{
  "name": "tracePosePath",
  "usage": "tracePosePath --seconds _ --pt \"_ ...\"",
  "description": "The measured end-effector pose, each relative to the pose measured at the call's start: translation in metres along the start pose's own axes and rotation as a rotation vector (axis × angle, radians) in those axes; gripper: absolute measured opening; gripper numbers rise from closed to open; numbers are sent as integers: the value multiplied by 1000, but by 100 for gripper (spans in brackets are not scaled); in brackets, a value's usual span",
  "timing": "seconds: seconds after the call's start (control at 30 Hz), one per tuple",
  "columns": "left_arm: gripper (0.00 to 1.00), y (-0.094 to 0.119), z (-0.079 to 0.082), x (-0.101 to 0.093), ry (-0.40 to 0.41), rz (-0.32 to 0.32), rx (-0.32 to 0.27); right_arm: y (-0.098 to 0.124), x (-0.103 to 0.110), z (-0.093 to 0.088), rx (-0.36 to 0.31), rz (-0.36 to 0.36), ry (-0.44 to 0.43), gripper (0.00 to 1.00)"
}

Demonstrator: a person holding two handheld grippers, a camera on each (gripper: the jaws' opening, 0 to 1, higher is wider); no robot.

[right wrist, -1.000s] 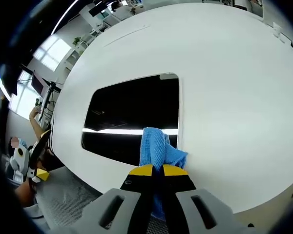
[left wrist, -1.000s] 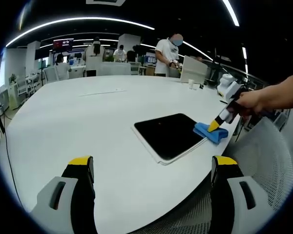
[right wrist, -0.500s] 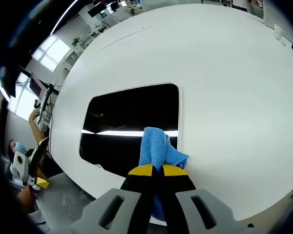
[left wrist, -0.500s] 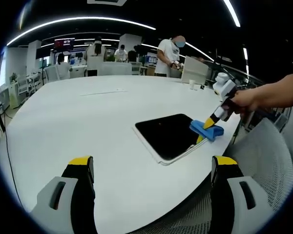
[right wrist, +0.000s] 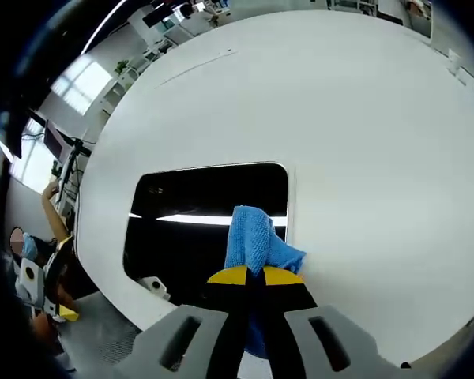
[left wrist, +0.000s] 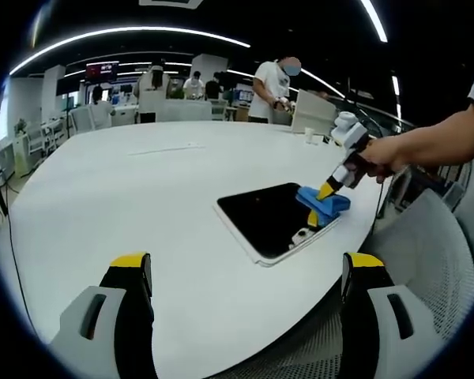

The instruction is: Wipe the mirror surface with the cleaning cloth until all visible marks leave the cleaned area.

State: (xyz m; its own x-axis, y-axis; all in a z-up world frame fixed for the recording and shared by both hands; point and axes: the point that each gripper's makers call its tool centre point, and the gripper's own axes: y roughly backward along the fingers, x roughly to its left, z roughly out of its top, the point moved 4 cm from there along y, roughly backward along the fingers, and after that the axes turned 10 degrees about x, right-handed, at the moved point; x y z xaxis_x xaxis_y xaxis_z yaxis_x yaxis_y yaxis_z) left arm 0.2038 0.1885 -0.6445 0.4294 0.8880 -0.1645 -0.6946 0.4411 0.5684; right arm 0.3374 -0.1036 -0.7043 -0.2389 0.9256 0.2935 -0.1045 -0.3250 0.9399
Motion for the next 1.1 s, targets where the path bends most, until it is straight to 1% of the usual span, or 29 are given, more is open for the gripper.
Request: tracePosePath --seconds 0.47,0.67,0.8,0.87,1.03,1.1 --pt "99 0 -1 1 6 2 4 -4 -5 28 12 -23 19 0" --pt "99 1 -1 1 8 7 1 -7 -8 41 6 -36 30 0" --pt "99 0 -1 1 8 -1 2 -8 -9 49 6 -42 40 0" --pt "99 0 -2 1 4 -5 5 -8 -9 52 5 -49 43 0" --pt "99 0 -2 2 -1 -3 2 -9 -7 57 13 -71 79 0" --pt "99 0 -2 1 -5 -3 5 -8 -6 57 14 -76 78 0"
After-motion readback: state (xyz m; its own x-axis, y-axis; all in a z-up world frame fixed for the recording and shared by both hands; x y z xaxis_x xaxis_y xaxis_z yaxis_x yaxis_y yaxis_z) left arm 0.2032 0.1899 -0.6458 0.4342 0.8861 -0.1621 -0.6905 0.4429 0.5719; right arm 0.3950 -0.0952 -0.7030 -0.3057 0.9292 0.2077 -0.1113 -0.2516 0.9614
